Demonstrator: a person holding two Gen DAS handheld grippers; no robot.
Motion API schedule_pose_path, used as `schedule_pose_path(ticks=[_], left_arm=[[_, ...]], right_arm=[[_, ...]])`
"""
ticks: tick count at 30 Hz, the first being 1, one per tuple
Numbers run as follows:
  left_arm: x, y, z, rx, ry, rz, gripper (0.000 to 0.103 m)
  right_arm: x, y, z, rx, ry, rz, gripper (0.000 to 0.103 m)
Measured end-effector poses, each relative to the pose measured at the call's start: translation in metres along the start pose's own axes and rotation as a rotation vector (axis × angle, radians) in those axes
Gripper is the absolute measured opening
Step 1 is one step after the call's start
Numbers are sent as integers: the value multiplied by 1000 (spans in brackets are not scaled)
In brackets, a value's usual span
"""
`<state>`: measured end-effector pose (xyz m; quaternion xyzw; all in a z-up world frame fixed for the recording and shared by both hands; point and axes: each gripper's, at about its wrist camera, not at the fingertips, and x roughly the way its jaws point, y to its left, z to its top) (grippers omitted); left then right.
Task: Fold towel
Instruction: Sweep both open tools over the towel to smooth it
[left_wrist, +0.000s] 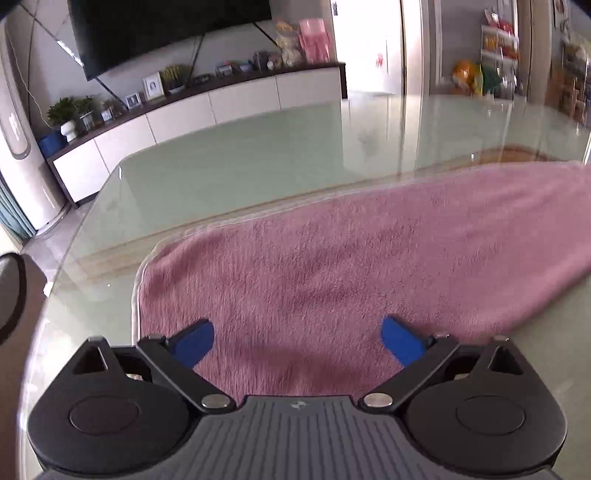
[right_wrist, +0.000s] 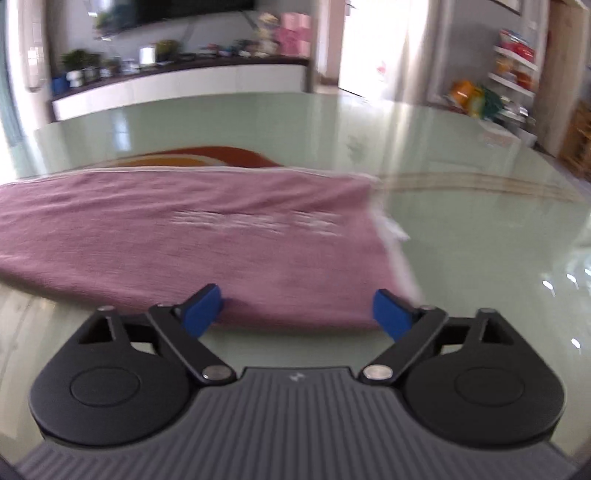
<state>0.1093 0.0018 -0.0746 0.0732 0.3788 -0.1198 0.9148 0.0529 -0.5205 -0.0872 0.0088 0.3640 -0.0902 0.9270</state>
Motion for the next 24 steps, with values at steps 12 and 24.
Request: schedule_pose_path(ticks=[12, 24], left_arm=[[-47, -19, 1, -32, -93, -37, 99], [-18, -38, -19, 32, -20, -27, 103]], right_arm=[[-23, 100, 30, -5, -139, 137, 88], [-2, 100, 7, -18, -48, 45, 100]])
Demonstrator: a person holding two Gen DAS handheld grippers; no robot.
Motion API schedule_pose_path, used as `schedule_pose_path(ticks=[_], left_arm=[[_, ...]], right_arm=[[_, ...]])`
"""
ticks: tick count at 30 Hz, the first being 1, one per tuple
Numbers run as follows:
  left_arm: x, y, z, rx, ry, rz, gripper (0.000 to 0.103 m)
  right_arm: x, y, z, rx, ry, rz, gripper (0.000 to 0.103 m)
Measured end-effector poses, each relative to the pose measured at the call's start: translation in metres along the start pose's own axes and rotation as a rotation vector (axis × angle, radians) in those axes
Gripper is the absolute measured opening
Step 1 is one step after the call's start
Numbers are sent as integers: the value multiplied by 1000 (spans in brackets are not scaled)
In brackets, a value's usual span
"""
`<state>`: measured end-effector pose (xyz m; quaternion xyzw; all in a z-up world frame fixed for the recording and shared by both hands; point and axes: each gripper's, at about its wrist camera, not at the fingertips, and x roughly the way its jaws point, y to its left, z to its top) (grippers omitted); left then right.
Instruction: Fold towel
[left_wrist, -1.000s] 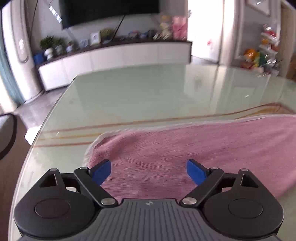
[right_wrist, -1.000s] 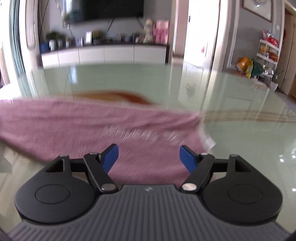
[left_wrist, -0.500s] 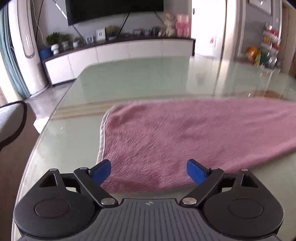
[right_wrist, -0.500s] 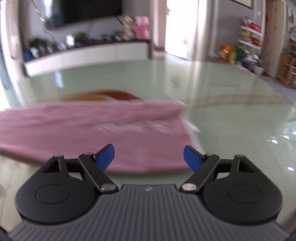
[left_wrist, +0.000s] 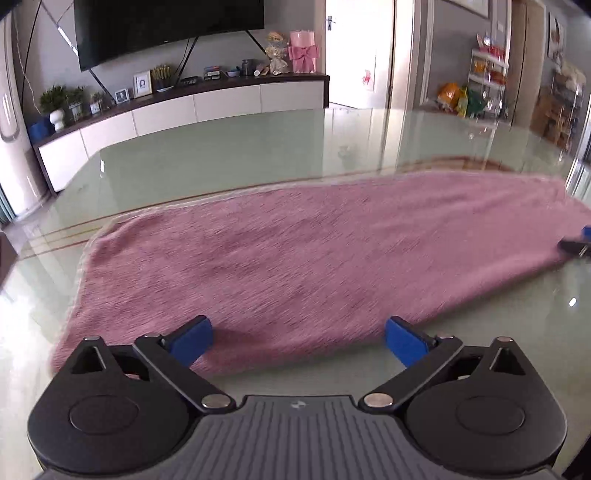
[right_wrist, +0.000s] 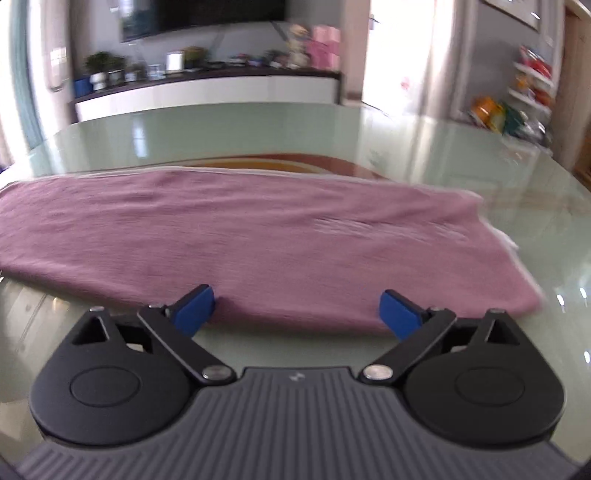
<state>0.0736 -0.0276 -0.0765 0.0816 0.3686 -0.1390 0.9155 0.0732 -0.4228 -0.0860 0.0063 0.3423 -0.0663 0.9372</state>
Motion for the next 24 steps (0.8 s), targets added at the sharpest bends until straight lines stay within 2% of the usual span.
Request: schedule_pose_path(ticks=[3, 4, 5, 8, 11, 13, 15, 16, 19, 20, 22, 24], left_arm=[[-7, 19, -6, -45, 16, 32, 98], [-11, 23, -5, -69, 21, 44, 95], [-14, 25, -4, -89, 23, 49, 94], [-31, 14, 5, -115, -31, -10, 96], [-22, -9, 20, -89, -66, -54, 101], [-3, -21, 26, -84, -42, -67, 99], [11, -20, 25, -90, -1, -50, 99], [16, -14, 20, -90, 15, -40, 98], [9, -3, 7, -50, 8, -21, 100], [7, 1, 5, -53, 8, -21, 100], [3, 9, 3, -65, 18, -17, 100], [2, 11, 3, -57, 27, -19, 100]], right_arm=[[-2, -29, 2, 72, 23, -89, 99], [-4, -34, 2, 89, 16, -131, 93], [-8, -35, 4, 97, -5, -135, 85], [-23, -26, 7, 104, -72, 13, 86], [-18, -6, 12, 91, -60, 157, 87], [-9, -14, 11, 130, -23, 173, 86], [-1, -30, 9, 180, 11, 188, 84], [-1, -45, 6, 193, 5, 185, 84], [-2, -84, 4, 187, 13, 49, 83], [-1, -100, 5, 203, 11, 20, 76], [-5, -119, 13, 208, -5, 1, 76], [-12, -123, 28, 149, -73, 14, 75]])
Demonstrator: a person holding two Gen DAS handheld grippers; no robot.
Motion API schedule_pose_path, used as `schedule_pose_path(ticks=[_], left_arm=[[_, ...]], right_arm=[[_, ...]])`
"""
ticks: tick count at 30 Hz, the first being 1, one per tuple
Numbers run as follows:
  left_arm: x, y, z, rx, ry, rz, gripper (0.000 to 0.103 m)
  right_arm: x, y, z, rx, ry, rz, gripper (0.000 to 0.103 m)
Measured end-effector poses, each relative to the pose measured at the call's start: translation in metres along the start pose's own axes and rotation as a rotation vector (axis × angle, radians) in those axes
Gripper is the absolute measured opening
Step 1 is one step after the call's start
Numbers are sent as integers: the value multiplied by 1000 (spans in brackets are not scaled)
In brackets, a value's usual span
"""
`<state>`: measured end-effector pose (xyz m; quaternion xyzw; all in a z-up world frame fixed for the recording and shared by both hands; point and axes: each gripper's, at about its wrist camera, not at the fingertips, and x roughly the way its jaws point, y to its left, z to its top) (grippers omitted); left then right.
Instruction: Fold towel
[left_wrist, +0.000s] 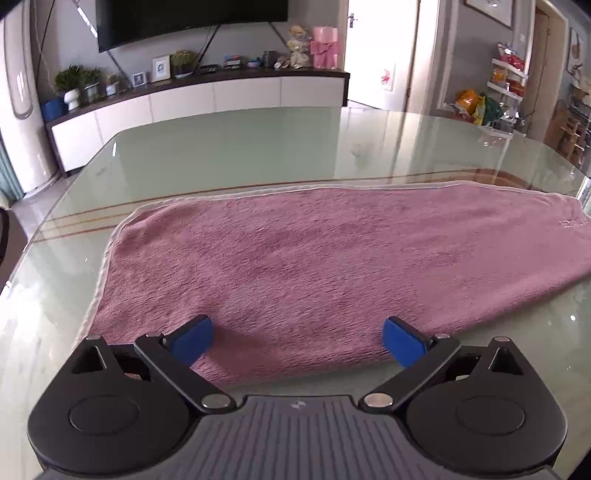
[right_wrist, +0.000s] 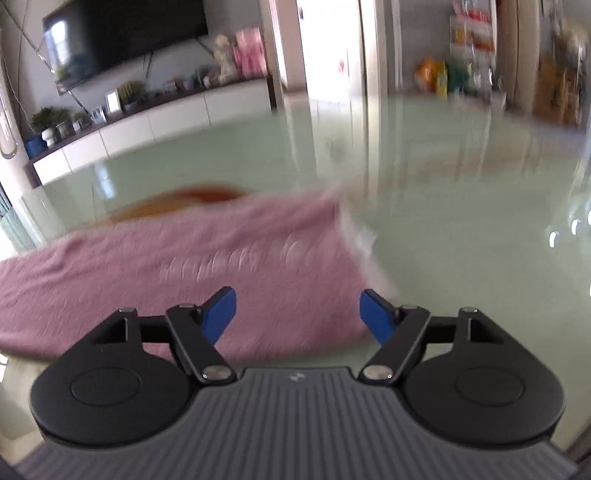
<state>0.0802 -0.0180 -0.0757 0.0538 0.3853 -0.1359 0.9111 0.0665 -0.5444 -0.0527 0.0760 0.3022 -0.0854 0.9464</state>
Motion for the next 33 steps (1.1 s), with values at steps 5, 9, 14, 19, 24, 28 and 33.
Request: schedule_pose_path(ticks=[5, 9, 14, 19, 24, 28, 33], left_arm=[[-1, -5, 1, -1, 2, 15, 102], [-1, -3, 1, -4, -1, 12, 102], [0, -4, 3, 1, -1, 7, 102], [-1, -3, 1, 4, -14, 2, 102], [-2, -1, -1, 10, -18, -8, 102], [-6, 2, -2, 16, -11, -9, 102], [-7, -4, -2, 13, -5, 7, 102]], right_arm=[[31, 16, 47, -195, -2, 55, 58], [102, 17, 58, -200, 226, 133, 45], [112, 18, 74, -169, 183, 58, 45], [109, 17, 62, -211, 162, 35, 56], [98, -4, 67, -90, 103, -102, 44], [51, 3, 48, -44, 31, 88, 43], [34, 13, 14, -156, 79, 175, 54]])
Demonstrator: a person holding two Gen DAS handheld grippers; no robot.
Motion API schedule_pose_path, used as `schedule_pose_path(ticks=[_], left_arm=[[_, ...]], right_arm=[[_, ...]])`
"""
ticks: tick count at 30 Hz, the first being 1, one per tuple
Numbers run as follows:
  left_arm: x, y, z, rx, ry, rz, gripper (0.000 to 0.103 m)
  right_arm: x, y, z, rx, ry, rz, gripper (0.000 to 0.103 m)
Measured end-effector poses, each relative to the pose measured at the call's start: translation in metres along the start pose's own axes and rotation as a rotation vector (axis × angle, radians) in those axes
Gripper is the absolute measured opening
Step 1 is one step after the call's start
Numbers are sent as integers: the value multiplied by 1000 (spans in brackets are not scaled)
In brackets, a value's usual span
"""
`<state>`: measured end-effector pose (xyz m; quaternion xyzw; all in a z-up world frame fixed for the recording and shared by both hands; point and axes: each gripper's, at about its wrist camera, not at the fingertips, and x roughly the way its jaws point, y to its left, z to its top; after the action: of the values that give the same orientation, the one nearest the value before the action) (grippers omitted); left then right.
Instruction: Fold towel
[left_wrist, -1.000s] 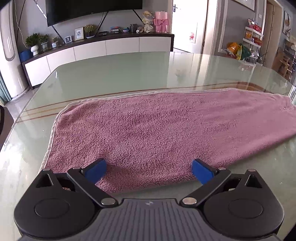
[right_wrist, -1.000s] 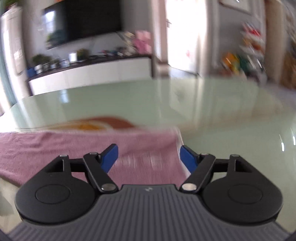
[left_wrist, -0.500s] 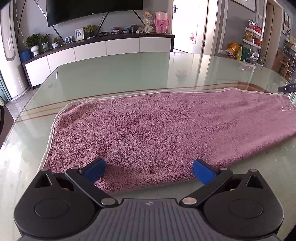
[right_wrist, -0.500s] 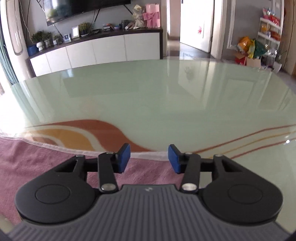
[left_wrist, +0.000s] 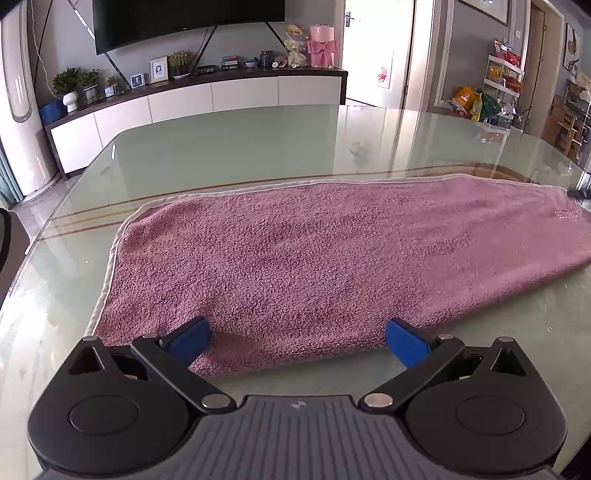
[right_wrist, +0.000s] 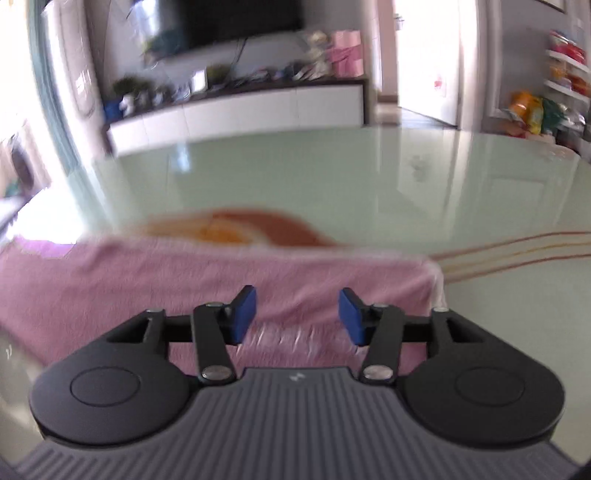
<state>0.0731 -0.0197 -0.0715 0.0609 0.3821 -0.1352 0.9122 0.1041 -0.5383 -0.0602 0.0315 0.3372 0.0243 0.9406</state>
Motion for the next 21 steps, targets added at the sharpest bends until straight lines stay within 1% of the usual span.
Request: schedule_pose_path(ticks=[3, 4, 6, 7, 8, 9, 11, 14, 15, 16, 19, 21], left_arm=[[1, 1, 1, -8, 6, -5, 102], [0, 1, 1, -8, 9, -6, 102], [-1, 2, 3, -17, 15, -2, 102], [-2, 1, 4, -24, 17, 0, 99], [-3, 1, 6, -31, 17, 2, 98], [-5, 0, 10, -38, 8, 1, 98], [-8, 0, 21, -49, -25, -11, 98], [2, -2, 43, -28, -48, -13, 100], [8, -2, 48, -22, -49, -11, 100], [18, -1, 54, -21, -41, -3, 100], [39, 9, 62, -56, -1, 12, 99], [49, 18, 62, -80, 26, 21, 99]], right_arm=[[0, -27, -1, 104, -29, -76, 52], [-2, -34, 1, 141, -35, -108, 53], [-10, -33, 0, 134, -57, -66, 54], [-13, -29, -1, 117, -63, -22, 57], [-15, -20, -4, 77, -61, 67, 62], [-16, -11, -6, 43, -58, 131, 64], [-11, 0, -9, 19, -44, 137, 68], [-1, 10, -8, 23, -22, 89, 68], [3, 12, -7, 15, -24, 60, 68], [9, 12, -4, 15, -23, 15, 68], [35, -9, 7, 54, -20, -115, 68], [37, -22, 9, 95, -22, -150, 68]])
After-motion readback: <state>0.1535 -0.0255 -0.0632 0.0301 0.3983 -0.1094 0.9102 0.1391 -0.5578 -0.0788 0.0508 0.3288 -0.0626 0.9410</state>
